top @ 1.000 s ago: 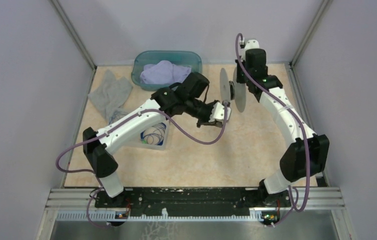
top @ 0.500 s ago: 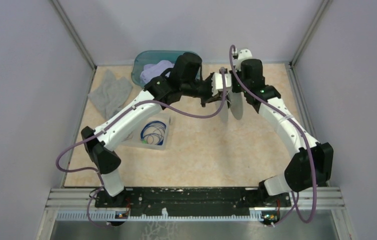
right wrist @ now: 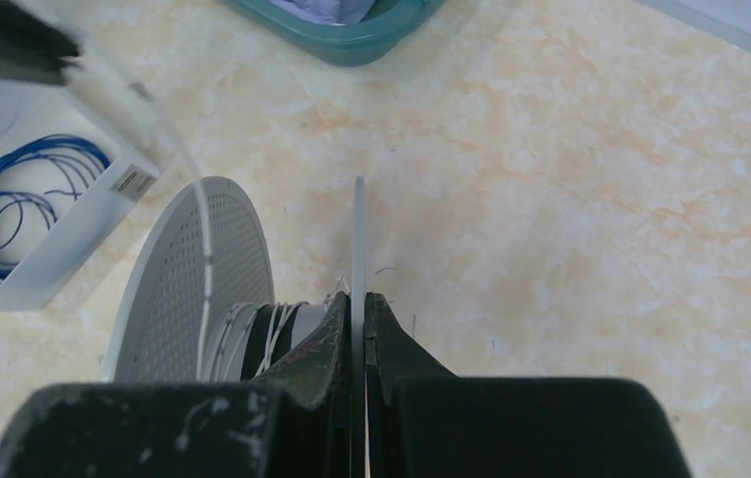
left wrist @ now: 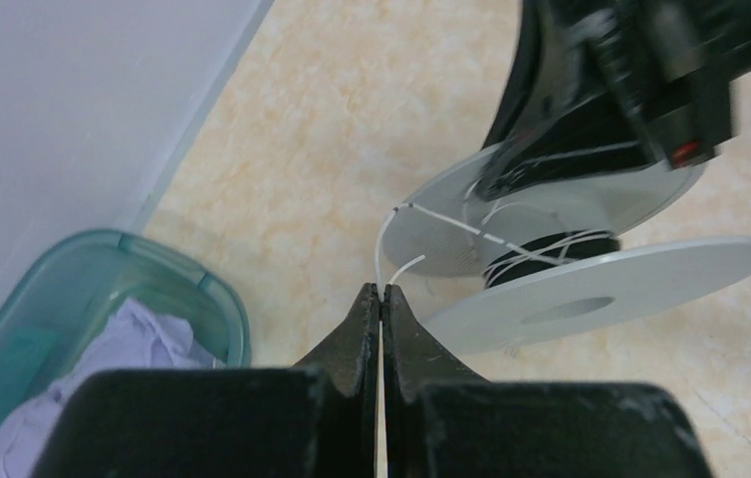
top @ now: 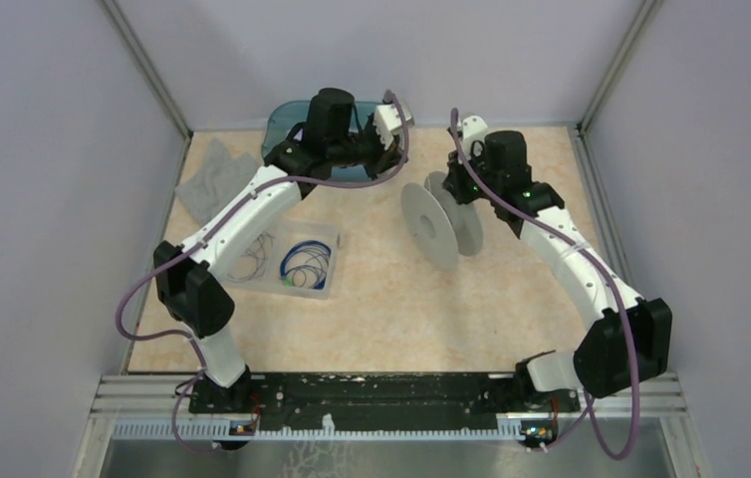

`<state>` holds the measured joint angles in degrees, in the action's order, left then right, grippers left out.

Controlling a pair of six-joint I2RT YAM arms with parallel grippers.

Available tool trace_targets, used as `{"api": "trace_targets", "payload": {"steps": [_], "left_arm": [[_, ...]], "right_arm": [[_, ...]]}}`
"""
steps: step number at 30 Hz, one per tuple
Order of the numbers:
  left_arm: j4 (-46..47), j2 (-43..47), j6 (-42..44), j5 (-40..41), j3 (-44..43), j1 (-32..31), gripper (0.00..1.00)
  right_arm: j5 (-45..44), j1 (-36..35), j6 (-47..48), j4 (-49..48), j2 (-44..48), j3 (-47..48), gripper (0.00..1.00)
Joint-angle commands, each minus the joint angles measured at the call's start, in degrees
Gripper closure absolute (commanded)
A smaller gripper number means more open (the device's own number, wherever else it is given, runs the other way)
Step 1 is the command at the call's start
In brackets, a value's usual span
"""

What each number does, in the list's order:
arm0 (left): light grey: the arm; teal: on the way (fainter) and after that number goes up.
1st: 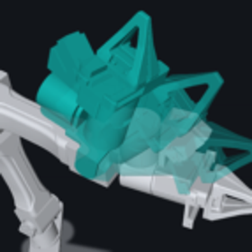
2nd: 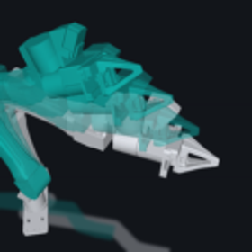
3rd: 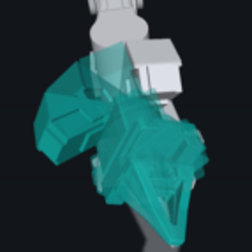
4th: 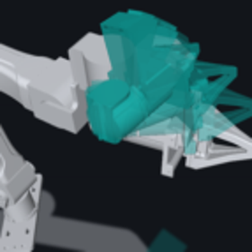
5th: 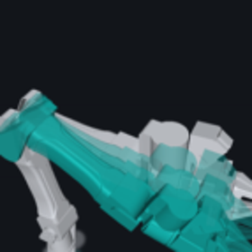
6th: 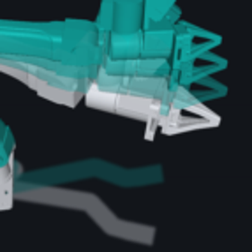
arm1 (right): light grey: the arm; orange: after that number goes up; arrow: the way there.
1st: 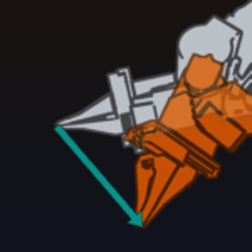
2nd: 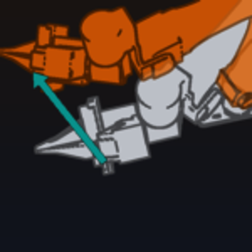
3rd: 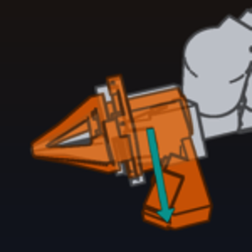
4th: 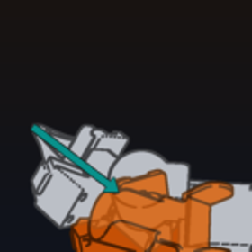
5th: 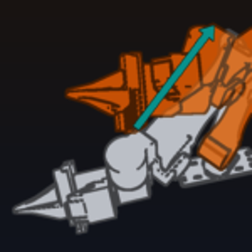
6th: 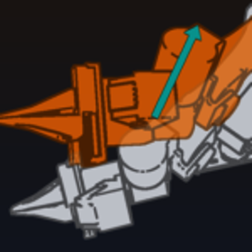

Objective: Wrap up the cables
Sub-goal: Wrap the cable around the cable reel.

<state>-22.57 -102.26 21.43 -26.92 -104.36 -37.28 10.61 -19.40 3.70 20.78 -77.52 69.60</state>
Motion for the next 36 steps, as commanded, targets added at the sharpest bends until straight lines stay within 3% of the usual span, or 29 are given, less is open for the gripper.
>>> {"api": "trace_targets", "payload": {"steps": [1,10,15,29,36], "left_arm": [[2.41,2.23,3.32,-0.65,4.35,2.93,0.99],[4.39,4.46,15.11,-1.37,16.23,5.69,0.99],[7.82,5.26,15.72,-3.99,20.90,6.06,0.99],[19.29,5.76,-1.93,-13.52,27.67,7.37,0.99],[30.82,7.53,-18.79,-28.92,32.55,9.98,0.99]], "right_arm": [[8.79,-0.33,3.27,-1.48,4.05,2.28,1.00],[15.17,0.95,2.96,2.92,4.73,6.75,1.00],[19.71,4.21,-3.10,2.37,3.52,10.76,1.00],[22.97,7.69,-17.46,-3.81,0.86,12.80,1.00],[23.75,9.35,-22.87,-6.47,0.15,13.40,1.00]]}}
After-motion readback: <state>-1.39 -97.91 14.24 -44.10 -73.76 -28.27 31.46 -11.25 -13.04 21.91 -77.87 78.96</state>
